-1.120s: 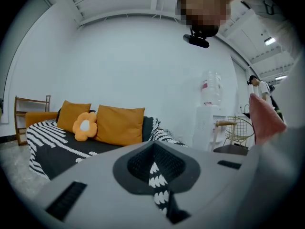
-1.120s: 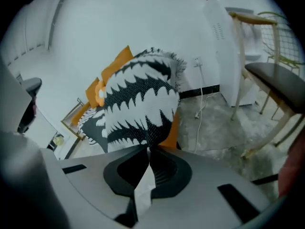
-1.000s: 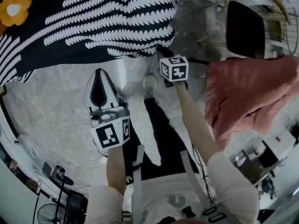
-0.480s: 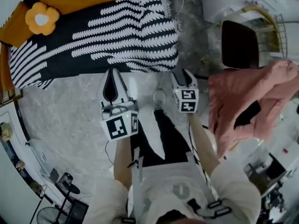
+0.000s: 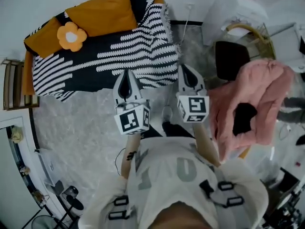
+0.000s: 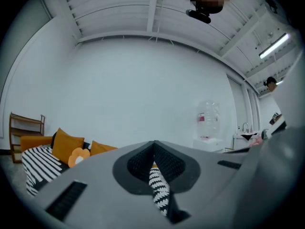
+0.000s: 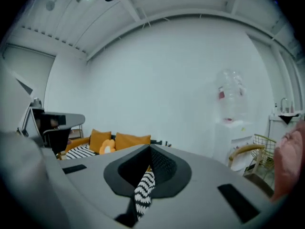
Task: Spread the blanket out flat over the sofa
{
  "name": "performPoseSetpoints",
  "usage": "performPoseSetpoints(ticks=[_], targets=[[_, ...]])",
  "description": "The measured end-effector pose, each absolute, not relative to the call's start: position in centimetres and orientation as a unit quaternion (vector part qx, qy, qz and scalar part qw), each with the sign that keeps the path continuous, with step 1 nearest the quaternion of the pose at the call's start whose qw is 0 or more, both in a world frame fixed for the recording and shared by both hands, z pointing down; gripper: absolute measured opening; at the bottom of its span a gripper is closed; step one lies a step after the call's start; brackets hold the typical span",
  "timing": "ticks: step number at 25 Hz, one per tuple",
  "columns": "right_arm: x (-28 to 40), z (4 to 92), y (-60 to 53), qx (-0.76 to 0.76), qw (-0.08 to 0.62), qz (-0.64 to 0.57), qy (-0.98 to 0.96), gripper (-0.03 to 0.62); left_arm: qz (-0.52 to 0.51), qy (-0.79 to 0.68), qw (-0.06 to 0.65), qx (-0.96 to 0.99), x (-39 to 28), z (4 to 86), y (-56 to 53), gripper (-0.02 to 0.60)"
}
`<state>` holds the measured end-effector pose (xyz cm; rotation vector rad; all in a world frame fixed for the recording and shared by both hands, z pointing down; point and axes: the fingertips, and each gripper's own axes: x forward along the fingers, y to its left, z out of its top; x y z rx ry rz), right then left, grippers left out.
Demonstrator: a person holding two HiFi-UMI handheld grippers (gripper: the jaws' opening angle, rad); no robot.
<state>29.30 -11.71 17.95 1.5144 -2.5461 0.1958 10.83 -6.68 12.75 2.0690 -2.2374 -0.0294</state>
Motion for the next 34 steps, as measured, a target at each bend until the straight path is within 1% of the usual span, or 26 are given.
performPoseSetpoints(ticks=[4,9,34], targets=[[28.6,12.8,-10.2,0.495,0.048,0.030,-0.867,0.008,-0.027,-0.743,0.035,0.668,10.4,10.0,-5.3,0.006],[28.2,10.8,-9.2,0.487,0.037,0.003,-0.873,0.006,-0.034,-0.747,0.013,0.664,10.3,7.8,-4.6,0.006],[28.8,10.9,-9.0,0.487,0.034,-0.001,-0.873,0.006,-0.036,-0.749,0.018,0.661,10.6,8.1,-4.3,0.006]])
